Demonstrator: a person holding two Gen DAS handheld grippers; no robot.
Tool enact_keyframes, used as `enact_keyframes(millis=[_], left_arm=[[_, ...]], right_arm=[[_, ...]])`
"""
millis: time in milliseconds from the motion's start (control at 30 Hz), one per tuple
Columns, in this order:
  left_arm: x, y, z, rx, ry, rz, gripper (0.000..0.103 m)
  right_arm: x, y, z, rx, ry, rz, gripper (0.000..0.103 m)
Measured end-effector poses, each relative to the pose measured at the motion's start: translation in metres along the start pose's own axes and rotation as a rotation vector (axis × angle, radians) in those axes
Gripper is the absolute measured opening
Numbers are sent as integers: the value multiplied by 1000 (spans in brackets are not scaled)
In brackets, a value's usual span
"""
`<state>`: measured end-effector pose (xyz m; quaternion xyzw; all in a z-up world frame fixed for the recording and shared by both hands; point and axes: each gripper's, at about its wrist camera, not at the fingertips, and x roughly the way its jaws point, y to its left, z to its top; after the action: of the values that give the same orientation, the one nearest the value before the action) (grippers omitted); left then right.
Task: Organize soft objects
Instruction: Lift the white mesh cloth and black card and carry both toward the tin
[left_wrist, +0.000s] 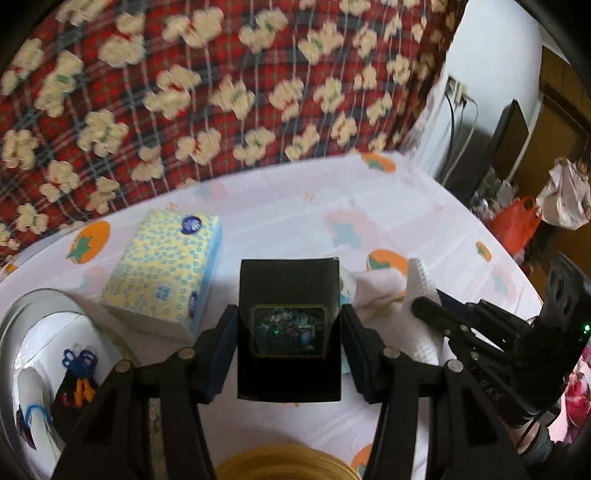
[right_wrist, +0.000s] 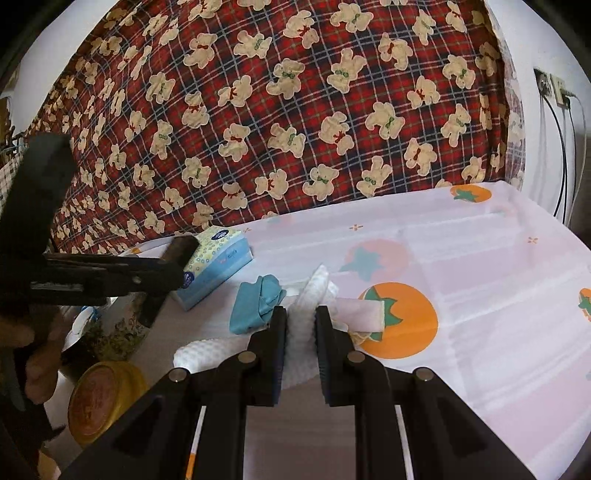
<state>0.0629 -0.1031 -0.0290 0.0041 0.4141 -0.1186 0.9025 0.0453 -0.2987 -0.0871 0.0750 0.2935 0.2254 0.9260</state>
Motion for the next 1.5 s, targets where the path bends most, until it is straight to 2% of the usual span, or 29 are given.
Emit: enact_keyframes(millis=[167, 467, 733, 1500], left_arm=[[-6, 9, -9, -41, -56, 44, 54], [-14, 15, -17, -86, -108, 32, 54], [-23, 18, -27, -120, -161, 35, 54], [-50, 20, -47, -130, -255, 64, 54]], right_arm=[[-3, 2, 0, -9, -17, -13, 17], [-7, 6, -1, -29, -38, -56, 17], [-16, 8, -2, -46, -90, -99, 17], [-43, 30, -8, -143, -245, -160, 17]])
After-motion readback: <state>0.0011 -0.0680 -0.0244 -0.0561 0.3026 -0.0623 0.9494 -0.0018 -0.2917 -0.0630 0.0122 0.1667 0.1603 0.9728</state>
